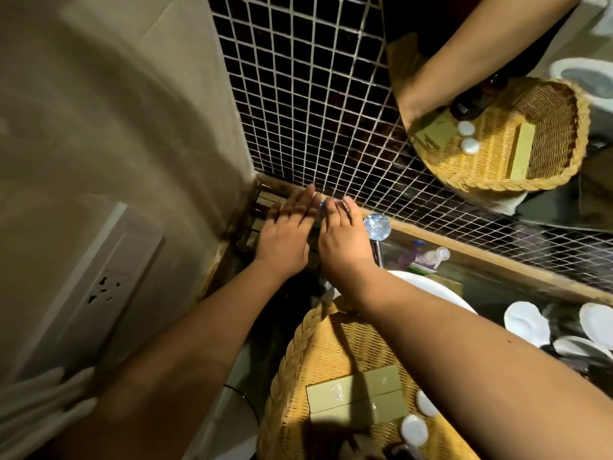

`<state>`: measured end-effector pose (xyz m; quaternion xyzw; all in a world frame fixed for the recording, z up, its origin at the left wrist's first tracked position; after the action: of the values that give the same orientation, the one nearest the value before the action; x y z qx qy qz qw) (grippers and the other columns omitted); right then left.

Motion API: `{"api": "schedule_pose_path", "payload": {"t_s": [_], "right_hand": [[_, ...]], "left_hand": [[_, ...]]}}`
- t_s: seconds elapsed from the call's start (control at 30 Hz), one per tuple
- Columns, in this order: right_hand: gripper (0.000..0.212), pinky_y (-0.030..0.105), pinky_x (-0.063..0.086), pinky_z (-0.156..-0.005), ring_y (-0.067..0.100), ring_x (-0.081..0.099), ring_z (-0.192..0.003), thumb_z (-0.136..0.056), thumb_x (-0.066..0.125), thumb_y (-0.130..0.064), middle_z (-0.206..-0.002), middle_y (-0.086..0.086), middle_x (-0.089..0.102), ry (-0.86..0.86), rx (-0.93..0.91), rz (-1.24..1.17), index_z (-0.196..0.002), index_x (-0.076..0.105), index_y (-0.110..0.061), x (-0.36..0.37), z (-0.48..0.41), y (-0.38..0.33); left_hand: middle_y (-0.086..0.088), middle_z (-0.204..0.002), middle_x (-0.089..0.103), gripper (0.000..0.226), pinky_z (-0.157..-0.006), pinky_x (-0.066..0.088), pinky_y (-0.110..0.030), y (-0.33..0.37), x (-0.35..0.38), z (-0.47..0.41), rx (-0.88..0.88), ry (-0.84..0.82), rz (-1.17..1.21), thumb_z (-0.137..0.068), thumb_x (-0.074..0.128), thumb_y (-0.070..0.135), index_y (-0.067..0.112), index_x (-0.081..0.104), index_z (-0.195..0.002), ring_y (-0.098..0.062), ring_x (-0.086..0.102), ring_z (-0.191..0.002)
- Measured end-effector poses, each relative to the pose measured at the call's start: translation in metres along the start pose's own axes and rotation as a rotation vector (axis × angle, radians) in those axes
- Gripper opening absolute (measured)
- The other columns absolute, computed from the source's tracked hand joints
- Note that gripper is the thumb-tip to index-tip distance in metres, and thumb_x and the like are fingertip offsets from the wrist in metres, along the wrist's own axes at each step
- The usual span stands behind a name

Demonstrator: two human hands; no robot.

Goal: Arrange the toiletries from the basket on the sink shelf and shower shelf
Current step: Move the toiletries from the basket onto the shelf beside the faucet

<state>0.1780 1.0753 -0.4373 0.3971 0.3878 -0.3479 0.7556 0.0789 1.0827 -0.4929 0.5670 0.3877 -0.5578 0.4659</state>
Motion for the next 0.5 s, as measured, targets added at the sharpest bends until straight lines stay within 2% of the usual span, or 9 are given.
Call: {"api": "schedule_pose_path", "payload": {"t_s": [0.2, 0.3, 0.5], "right_hand": [[0.068, 0.05, -0.01, -0.118, 0.037, -0.002, -0.151, -0.103, 0.024, -0.039, -0.161, 0.027, 0.0, -0.145, 0.044, -0.141, -0.154, 0.004, 0.002, 0.012, -0.017, -0.01], [0.068, 0.05, -0.006, -0.12, 0.038, -0.003, -0.15, -0.104, 0.023, -0.039, -0.162, 0.026, 0.0, -0.151, 0.074, -0.226, -0.154, 0.003, 0.002, 0.012, -0.019, -0.012], [0.063, 0.048, 0.001, -0.122, 0.036, -0.002, -0.15, -0.103, 0.031, -0.024, -0.162, 0.025, -0.002, -0.151, 0.071, -0.33, -0.153, 0.008, 0.005, 0.013, -0.009, -0.007]], "left_hand": [[0.002, -0.164, -0.025, 0.101, -0.123, 0.012, -0.047, -0.007, 0.011, -0.008, 0.016, -0.058, -0.019, -0.088, 0.059, 0.039, 0.025, -0.014, -0.156, -0.018, -0.017, -0.151], [0.004, -0.161, -0.033, 0.104, -0.123, 0.01, -0.044, -0.011, 0.013, -0.01, -0.016, -0.056, 0.014, -0.088, 0.059, 0.043, 0.031, -0.02, -0.154, -0.016, -0.018, -0.151], [0.007, -0.164, -0.024, 0.112, -0.119, 0.016, -0.043, -0.016, 0.009, -0.004, -0.046, -0.015, 0.046, -0.082, 0.062, 0.034, 0.04, -0.026, -0.15, -0.015, -0.009, -0.152]]}}
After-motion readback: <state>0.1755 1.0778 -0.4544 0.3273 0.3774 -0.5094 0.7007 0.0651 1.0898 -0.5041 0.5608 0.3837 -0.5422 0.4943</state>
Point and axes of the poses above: each hand's wrist, its own z-axis away from the middle knuckle, its own x-axis out of the palm, y = z × x, the point moved 5 cm from there along -z, towards the middle knuckle
